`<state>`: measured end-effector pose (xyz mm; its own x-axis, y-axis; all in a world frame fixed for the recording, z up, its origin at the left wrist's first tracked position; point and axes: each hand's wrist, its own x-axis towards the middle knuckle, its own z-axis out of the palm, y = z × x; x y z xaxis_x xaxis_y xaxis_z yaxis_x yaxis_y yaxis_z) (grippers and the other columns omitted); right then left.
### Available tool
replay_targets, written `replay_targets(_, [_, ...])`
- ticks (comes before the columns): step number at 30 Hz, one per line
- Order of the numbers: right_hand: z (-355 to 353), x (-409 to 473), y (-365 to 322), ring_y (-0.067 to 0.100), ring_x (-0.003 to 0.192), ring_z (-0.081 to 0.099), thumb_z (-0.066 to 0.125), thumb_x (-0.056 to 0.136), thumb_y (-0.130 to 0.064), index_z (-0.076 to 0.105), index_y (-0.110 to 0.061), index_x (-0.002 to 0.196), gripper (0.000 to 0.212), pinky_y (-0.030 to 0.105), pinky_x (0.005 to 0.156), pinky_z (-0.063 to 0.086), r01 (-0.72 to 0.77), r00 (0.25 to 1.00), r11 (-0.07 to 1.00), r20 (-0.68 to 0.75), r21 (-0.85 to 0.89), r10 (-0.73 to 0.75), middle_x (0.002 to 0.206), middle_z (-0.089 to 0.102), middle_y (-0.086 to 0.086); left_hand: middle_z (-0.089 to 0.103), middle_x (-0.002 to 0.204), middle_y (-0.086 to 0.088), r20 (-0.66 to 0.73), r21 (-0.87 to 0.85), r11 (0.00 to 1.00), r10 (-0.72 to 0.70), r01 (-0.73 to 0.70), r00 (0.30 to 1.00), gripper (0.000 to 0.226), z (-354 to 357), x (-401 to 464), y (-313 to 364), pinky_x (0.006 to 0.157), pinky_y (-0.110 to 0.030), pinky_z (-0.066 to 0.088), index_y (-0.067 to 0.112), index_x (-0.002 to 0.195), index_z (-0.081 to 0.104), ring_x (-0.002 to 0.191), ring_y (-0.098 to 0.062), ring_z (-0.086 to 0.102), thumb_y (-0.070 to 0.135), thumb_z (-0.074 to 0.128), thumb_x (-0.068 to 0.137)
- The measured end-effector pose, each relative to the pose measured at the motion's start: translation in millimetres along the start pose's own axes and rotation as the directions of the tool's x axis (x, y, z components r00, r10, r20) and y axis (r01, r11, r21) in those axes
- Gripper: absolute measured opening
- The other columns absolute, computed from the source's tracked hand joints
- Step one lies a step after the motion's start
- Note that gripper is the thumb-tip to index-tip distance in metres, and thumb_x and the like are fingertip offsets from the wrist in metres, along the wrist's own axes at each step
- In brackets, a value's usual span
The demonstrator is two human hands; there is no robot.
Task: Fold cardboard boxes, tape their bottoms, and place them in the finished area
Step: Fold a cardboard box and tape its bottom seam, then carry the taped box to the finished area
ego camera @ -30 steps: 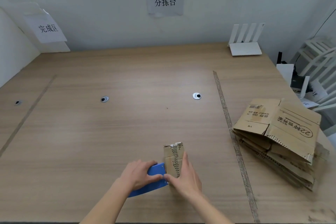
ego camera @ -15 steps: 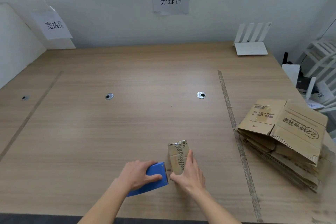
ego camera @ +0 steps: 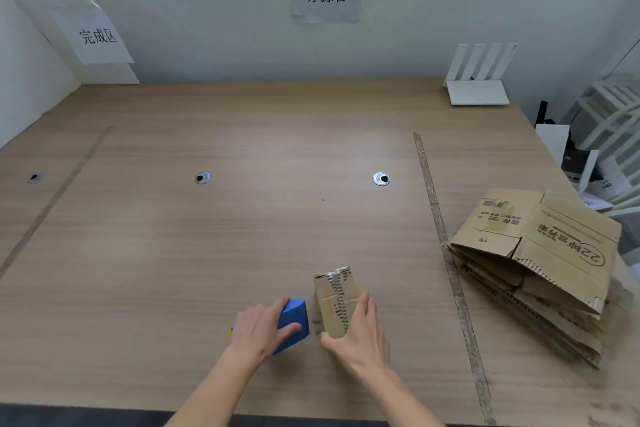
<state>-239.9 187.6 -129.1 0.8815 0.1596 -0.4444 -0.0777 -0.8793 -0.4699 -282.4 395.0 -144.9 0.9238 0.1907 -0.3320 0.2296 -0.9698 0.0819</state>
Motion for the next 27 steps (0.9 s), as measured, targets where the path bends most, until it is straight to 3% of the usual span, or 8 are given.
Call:
replay_targets(5, [3.0,1.1,1.4,0.024,0.149,0.027,0.072,0.065,-0.058,-0.015,-0.013,0.158,0.136,0.038,0.106,0.044,0.039,0.999,0.999,0.022,-0.020,-0.038,0.167,-0.008,0.002,0.066,0.109,0.003,0.051,-0.047,0.993,-0.106,0.109,0.993,0.060,22.3,-7.2,-11.8,0.070,-0.035,0.041,0.038,0.145,0.035,0.104,-0.021,0.063,0.065,0.049,0.093])
replay_targets(8, [4.1,1.7,7.8,0.023,0.137,0.043,0.070,0.064,-0.054,-0.012,-0.019,0.159,0.130,0.037,0.098,0.050,0.062,0.998,0.998,0.020,-0.013,-0.062,0.156,0.016,0.003,0.060,0.105,0.002,0.058,-0.116,0.984,-0.126,0.132,0.990,0.068,36.0,-11.3,-16.9,0.069,-0.032,0.044,0.038,0.153,0.025,0.100,-0.018,0.060,0.063,0.050,0.095])
replay_targets(13, [4.7,4.1,19.9,0.019,0.134,0.046,0.067,0.059,-0.077,-0.008,-0.027,0.160,0.135,0.036,0.098,0.048,0.081,0.996,0.997,0.041,0.020,-0.082,0.149,0.029,-0.003,0.060,0.121,-0.003,0.092,-0.030,0.987,-0.152,0.155,0.984,0.083,37.6,-9.2,-12.6,0.083,-0.033,0.050,0.037,0.159,0.012,0.108,-0.022,0.060,0.075,0.043,0.092])
replay_targets(16, [-0.7,8.2,20.0,0.016,0.141,0.040,0.054,0.061,-0.092,0.007,-0.026,0.161,0.128,0.036,0.107,0.041,0.070,0.996,0.991,0.055,0.111,-0.076,0.155,0.029,-0.006,0.060,0.122,-0.002,-0.066,0.002,0.983,-0.182,0.183,0.981,0.074,20.3,-4.9,0.7,0.091,-0.034,0.045,0.030,0.155,0.033,0.113,-0.023,0.059,0.072,0.037,0.094])
replay_targets(19, [-10.9,18.2,20.5,0.017,0.138,0.045,0.046,0.088,-0.076,0.032,-0.025,0.155,0.085,0.032,0.108,0.039,0.087,0.996,0.982,-0.022,0.170,-0.085,0.152,0.043,-0.002,0.060,0.123,-0.002,-0.208,-0.160,0.982,-0.136,0.103,0.969,0.058,3.0,-1.5,18.3,0.089,-0.035,0.045,0.024,0.141,0.054,0.111,-0.024,0.061,0.061,0.042,0.099])
replay_targets(21, [-18.4,25.3,20.0,0.018,0.134,0.050,0.051,0.097,-0.059,0.039,-0.025,0.152,0.066,0.031,0.107,0.040,0.091,0.996,0.975,-0.015,0.204,-0.090,0.148,0.051,0.000,0.058,0.136,0.001,-0.085,-0.405,0.907,-0.165,0.117,0.983,0.063,-2.1,2.0,33.2,0.094,-0.034,0.044,0.026,0.147,0.048,0.124,-0.021,0.056,0.066,0.040,0.099])
replay_targets(24, [-26.2,29.1,16.5,0.018,0.121,0.061,0.061,0.096,-0.044,0.045,-0.027,0.149,0.057,0.033,0.102,0.047,0.065,0.994,0.964,0.074,0.258,-0.087,0.137,0.062,0.000,0.065,0.119,0.009,0.099,-0.719,0.673,-0.149,0.174,0.984,0.050,-5.3,4.7,57.2,0.092,-0.030,0.049,0.033,0.138,0.052,0.113,-0.015,0.063,0.058,0.057,0.095])
replay_targets(27, [-31.1,31.3,15.0,0.015,0.113,0.065,0.067,0.092,-0.037,0.047,-0.030,0.146,0.058,0.033,0.099,0.049,0.040,0.990,0.958,0.117,0.283,-0.076,0.127,0.068,-0.003,0.071,0.112,0.010,0.112,-0.827,0.537,-0.136,0.168,0.984,0.033,-3.8,5.9,72.1,0.093,-0.040,0.055,0.033,0.124,0.060,0.103,-0.011,0.067,0.035,0.070,0.093])
